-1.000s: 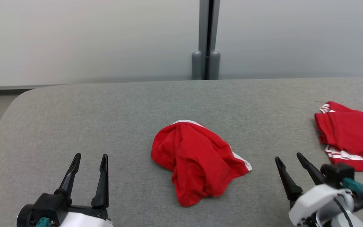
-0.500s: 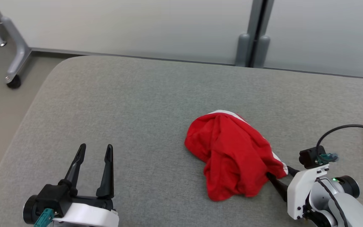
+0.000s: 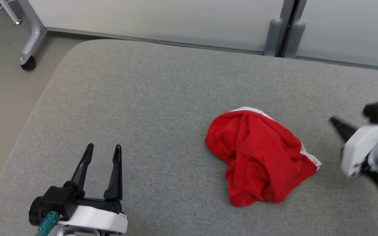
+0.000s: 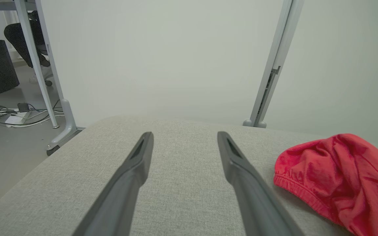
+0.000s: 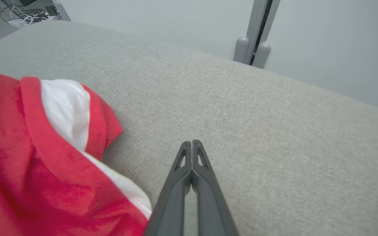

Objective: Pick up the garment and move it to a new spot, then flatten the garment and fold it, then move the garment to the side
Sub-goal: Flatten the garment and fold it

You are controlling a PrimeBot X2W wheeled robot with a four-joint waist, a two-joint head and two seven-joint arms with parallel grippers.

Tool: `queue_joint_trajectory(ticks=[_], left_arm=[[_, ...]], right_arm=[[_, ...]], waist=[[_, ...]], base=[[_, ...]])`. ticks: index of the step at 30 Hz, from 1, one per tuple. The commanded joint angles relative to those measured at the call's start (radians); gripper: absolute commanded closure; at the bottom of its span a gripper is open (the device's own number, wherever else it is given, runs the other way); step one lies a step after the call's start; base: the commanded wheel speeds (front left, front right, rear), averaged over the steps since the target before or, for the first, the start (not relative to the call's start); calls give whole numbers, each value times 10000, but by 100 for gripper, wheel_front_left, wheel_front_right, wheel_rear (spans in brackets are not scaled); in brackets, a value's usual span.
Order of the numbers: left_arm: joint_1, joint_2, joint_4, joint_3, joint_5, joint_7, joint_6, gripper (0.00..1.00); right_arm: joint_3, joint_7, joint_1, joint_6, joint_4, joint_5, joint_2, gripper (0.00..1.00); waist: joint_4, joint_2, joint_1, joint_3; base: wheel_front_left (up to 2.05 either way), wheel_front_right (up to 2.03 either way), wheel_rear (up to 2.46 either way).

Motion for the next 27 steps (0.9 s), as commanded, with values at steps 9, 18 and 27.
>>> queue_joint_trajectory(ticks=[9, 18, 27], left_arm=[[-546, -279, 331, -95, 191, -11, -307, 0], [-345, -382, 776, -7, 156, -11, -517, 0], [-459, -426, 951, -83, 145, -11, -664, 0]], right_arm=[[-839, 839, -1322, 3, -446, 248, -1188, 100], [-919, 334, 276, 1, -1102, 749, -632, 0], [-420, 804, 1607, 1, -1163, 702, -20, 0]], waist=[[383, 0, 0, 709], [202, 0, 0, 112], [114, 0, 0, -52]], base=[[0, 0, 0], [0, 0, 0], [0, 0, 0]])
